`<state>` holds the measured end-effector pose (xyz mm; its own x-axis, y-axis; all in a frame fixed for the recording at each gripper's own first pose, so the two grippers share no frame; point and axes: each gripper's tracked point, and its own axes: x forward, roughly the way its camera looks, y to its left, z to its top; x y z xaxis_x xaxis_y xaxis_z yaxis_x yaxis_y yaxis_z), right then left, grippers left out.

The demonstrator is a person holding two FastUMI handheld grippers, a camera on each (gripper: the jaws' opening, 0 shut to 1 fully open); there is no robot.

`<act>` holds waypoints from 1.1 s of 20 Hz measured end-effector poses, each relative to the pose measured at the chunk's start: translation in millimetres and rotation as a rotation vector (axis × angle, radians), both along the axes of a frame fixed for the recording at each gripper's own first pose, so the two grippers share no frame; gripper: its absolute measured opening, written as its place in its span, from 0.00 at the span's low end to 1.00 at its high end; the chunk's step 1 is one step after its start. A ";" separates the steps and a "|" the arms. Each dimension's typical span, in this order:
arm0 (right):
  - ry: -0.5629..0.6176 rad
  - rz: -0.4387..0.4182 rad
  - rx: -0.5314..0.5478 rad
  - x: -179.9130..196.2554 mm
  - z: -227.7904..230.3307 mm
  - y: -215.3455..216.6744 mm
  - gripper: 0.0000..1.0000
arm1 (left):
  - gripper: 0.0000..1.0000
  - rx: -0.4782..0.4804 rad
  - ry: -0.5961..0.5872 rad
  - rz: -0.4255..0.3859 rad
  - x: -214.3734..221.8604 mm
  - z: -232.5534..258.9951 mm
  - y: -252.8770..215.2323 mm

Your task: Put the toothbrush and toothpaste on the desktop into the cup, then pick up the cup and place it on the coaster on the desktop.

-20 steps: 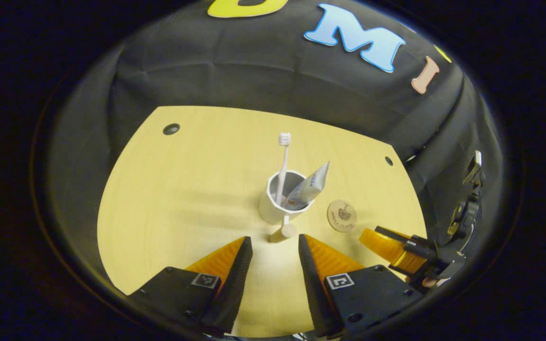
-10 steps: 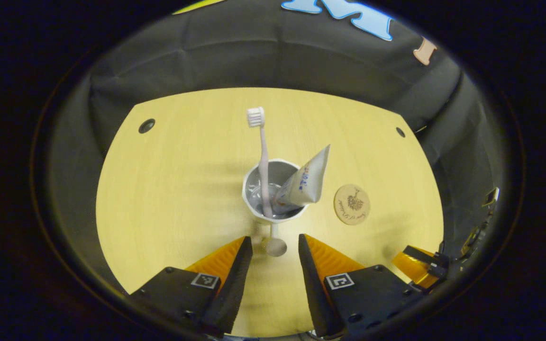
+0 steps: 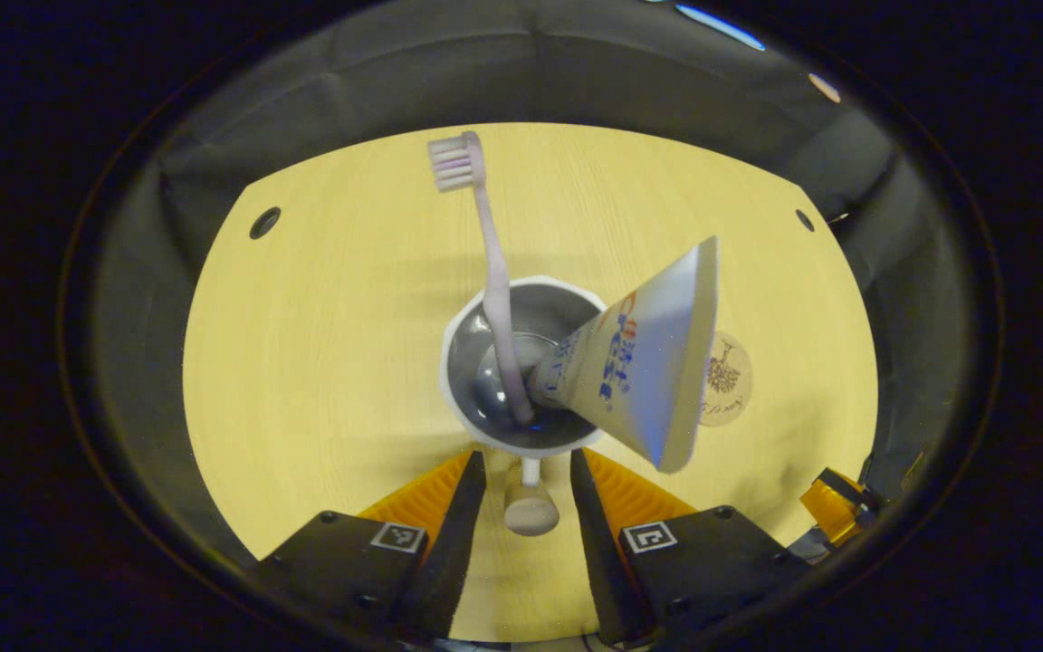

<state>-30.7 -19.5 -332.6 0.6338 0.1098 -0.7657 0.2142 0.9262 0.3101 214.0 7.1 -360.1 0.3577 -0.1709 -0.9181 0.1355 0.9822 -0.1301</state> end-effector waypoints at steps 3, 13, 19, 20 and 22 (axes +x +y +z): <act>0.017 -0.005 0.004 -0.9 -5.5 -5.0 0.75 | 0.53 0.030 0.030 0.003 2.5 -8.2 1.6; 0.041 -0.014 0.027 -2.0 -12.5 -11.4 0.75 | 0.28 0.030 0.011 0.029 2.9 -5.1 5.3; 0.037 -0.022 0.029 -3.2 -12.6 -13.1 0.75 | 0.28 0.020 -0.005 0.027 -2.5 3.1 -2.4; 0.034 -0.023 0.028 -3.5 -14.8 -12.3 0.75 | 0.28 0.027 -0.017 0.019 -2.0 7.0 -4.9; 0.029 -0.025 0.028 -4.2 -15.1 -12.2 0.75 | 0.28 0.046 -0.046 -0.012 -0.8 16.7 -10.2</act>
<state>-34.9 -31.7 -347.6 0.6139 0.1161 -0.7808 0.2467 0.9114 0.3295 213.2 -3.1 -343.3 0.3976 -0.1335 -0.9078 0.1518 0.9853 -0.0784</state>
